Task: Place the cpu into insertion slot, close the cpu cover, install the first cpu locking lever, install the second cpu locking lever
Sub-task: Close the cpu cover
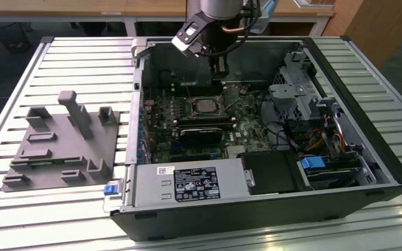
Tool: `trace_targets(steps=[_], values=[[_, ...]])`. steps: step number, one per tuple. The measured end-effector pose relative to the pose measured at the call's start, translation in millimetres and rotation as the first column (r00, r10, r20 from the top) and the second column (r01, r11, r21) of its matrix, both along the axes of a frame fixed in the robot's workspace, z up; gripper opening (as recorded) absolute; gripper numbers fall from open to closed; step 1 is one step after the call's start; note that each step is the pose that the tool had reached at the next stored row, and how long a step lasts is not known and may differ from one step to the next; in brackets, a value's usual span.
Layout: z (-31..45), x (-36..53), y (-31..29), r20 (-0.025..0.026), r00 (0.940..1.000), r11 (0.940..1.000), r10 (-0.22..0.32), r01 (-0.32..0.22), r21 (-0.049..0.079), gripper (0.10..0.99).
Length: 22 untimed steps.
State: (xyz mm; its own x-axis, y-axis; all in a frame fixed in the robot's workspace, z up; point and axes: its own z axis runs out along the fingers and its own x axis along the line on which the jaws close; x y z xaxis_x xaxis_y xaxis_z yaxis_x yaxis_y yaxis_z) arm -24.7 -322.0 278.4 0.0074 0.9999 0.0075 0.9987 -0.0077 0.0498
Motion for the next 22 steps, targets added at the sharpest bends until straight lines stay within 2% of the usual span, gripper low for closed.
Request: trace_targets(steps=[9,22], values=[[0.0,11.4,0.0,0.0000,1.0000,1.0000,0.000,0.000,0.000,0.106],[0.0,23.4,0.0,0.0000,1.0000,1.0000,0.000,0.000,0.000,0.106]])
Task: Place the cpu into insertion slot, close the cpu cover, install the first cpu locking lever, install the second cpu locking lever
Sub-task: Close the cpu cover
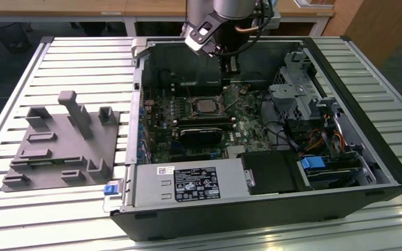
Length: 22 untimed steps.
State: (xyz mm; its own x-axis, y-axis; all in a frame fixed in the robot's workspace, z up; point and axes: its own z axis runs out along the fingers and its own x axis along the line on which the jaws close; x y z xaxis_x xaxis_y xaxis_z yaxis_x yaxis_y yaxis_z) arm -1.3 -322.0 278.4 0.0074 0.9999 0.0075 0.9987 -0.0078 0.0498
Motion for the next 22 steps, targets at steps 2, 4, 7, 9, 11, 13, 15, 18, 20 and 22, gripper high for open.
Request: trace_targets(steps=[2,4,7,9,11,13,15,18,20,22], values=[[0.0,1.8,0.0,0.0000,1.0000,1.0000,0.000,0.000,0.000,0.106],[0.0,3.4,0.0,0.0000,1.0000,1.0000,0.000,0.000,0.000,0.106],[0.0,5.5,0.0,0.0000,1.0000,1.0000,0.000,0.000,0.000,0.106],[0.0,6.8,0.0,0.0000,1.0000,1.0000,0.000,0.000,0.000,0.106],[0.0,8.2,0.0,-0.0001,1.0000,1.0000,0.000,0.000,0.000,0.106],[0.0,9.6,0.0,0.0000,1.0000,1.0000,0.000,0.000,0.000,0.106],[0.0,11.1,0.0,0.0000,1.0000,1.0000,0.000,0.000,0.000,0.106],[0.0,13.6,0.0,0.0000,1.0000,1.0000,0.000,0.000,0.000,0.106],[0.0,15.1,0.0,0.0000,1.0000,1.0000,0.000,0.000,0.000,0.106],[0.0,16.9,0.0,0.0000,1.0000,1.0000,0.000,0.000,0.000,0.106]])
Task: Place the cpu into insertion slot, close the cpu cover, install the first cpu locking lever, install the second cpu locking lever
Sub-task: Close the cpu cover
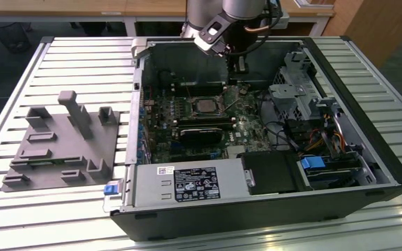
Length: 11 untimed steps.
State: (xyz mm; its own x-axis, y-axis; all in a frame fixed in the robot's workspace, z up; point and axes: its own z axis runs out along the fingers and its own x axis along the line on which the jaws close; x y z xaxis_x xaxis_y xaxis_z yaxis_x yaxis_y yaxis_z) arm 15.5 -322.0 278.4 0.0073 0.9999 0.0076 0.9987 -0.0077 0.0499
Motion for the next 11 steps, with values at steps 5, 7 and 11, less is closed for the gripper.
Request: trace_targets(steps=[5,7,11], values=[[0.0,4.4,0.0,0.0000,1.0000,1.0000,0.000,0.000,0.000,0.106],[0.0,6.0,0.0,-0.0001,1.0000,1.0000,0.000,0.000,0.000,0.106],[0.0,11.0,0.0,-0.0001,1.0000,1.0000,0.000,0.000,0.000,0.106]])
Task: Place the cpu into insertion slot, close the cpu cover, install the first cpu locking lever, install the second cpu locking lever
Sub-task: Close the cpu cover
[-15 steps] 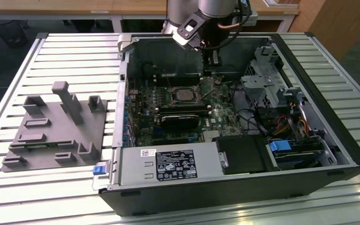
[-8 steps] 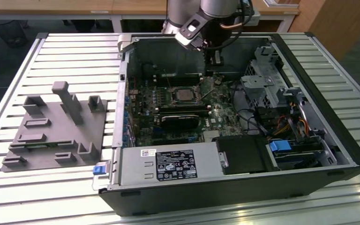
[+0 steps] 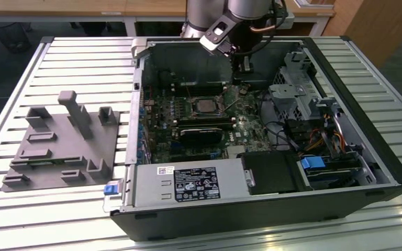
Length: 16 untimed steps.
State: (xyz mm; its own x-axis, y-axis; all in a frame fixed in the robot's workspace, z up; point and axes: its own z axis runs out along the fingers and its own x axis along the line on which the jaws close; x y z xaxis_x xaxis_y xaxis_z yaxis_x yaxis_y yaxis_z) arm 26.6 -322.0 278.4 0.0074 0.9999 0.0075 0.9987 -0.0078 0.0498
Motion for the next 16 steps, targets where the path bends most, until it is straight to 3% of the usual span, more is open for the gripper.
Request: trace_targets(steps=[8,12,16], values=[[-4.8,10.1,1.1,-0.0007,1.0000,1.0000,0.000,0.000,0.000,0.106],[-11.8,10.8,1.3,-0.0010,1.0000,1.0000,0.000,0.000,0.000,0.106],[-14.1,11.1,1.4,-0.0013,1.0000,1.0000,0.000,0.000,0.000,0.106]])
